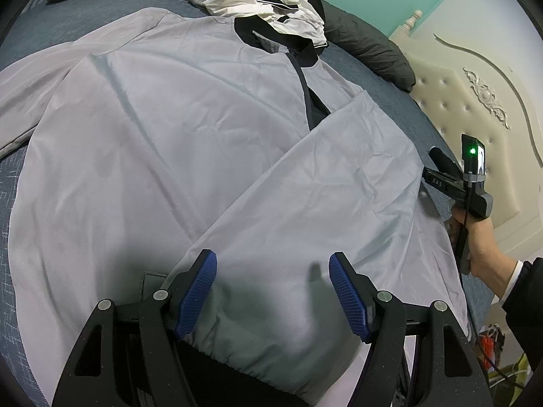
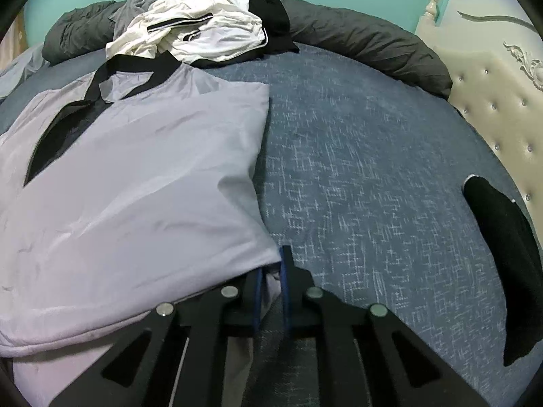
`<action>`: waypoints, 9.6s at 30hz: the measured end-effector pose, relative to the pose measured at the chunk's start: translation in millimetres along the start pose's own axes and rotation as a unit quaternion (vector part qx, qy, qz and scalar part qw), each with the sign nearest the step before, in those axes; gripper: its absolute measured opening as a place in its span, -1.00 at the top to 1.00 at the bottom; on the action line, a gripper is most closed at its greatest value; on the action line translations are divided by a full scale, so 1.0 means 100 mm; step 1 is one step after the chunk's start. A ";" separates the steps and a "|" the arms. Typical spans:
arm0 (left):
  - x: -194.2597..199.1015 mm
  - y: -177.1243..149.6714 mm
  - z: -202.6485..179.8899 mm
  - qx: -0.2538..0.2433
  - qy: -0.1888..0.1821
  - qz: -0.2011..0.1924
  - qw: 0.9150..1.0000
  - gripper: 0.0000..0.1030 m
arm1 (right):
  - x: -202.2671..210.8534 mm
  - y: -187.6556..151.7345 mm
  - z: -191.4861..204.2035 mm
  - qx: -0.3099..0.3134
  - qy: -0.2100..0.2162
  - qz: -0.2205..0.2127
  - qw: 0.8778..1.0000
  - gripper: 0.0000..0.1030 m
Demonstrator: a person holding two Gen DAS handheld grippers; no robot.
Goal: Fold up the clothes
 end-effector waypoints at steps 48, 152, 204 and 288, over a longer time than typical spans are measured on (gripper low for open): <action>0.15 0.05 0.02 0.001 0.000 0.001 1.000 -0.41 | 0.40 -0.16 -0.26 -0.043 0.064 0.068 0.995 0.64; 0.20 -0.29 0.04 -0.076 0.052 0.054 0.994 0.06 | 0.10 0.23 -0.02 -0.097 0.125 0.043 0.987 0.47; 3.22 -0.40 2.16 0.264 0.202 -0.144 0.932 -0.37 | 1.59 -0.81 0.53 -0.232 0.303 0.006 0.924 0.23; -0.59 0.09 -1.59 -0.130 -0.040 0.143 0.980 -0.06 | 1.27 -0.96 -0.32 -0.301 0.307 0.018 0.902 0.10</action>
Point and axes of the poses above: each gripper's, at about its wrist camera, not at the fingertips, and x roughly against the way its jaws point, z to its left, y to its top, the point moved 2 cm from there along -x, roughly the way its jaws point, and after that the axes turned 14 degrees about -y, right-handed, at the moved point
